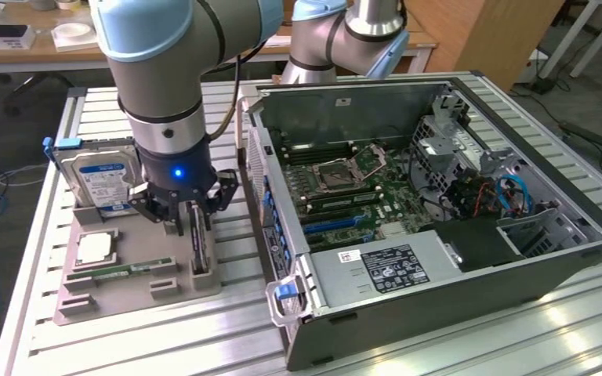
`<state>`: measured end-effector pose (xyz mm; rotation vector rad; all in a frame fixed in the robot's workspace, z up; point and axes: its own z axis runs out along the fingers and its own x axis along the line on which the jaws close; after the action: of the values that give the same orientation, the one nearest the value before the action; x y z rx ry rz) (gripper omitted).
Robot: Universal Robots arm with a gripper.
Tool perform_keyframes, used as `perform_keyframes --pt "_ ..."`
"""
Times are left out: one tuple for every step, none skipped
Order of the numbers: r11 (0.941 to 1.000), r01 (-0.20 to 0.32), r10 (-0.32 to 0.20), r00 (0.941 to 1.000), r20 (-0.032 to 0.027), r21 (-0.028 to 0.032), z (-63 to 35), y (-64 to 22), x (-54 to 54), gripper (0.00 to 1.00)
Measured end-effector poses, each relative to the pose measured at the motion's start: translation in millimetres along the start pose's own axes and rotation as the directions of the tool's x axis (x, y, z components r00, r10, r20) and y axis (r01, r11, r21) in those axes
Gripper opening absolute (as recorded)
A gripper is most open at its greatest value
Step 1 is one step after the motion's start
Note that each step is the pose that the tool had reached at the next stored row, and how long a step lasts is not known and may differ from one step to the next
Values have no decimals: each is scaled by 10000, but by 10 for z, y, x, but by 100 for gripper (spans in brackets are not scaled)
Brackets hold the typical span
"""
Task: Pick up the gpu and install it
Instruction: 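Pick up the gpu and move the gpu toward the slot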
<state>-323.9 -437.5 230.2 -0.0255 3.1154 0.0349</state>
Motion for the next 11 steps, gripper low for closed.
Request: perform_keyframes --pt "10000 -1 1 10000 -1 2 0 0 0 45" --pt "10000 -2 2 10000 -1 2 0 0 0 45" --pt "10000 -2 2 10000 -2 3 -1 0 0 45" --pt "10000 -2 2 10000 -3 4 -1 0 0 45" --pt "10000 -1 1 10000 -3 4 -1 -1 -1 45" --pt "10000 0 0 10000 -3 4 -1 -1 -1 45" --pt "10000 -1 1 10000 -3 3 -1 -1 -1 45" --pt "10000 -1 1 10000 -2 4 -1 -1 -1 45" --pt "10000 -1 1 10000 -2 3 -1 -1 -1 45" --pt "10000 -1 1 10000 -2 3 -1 -1 -1 45" --pt "10000 -1 1 10000 -3 3 -1 -1 -1 45"
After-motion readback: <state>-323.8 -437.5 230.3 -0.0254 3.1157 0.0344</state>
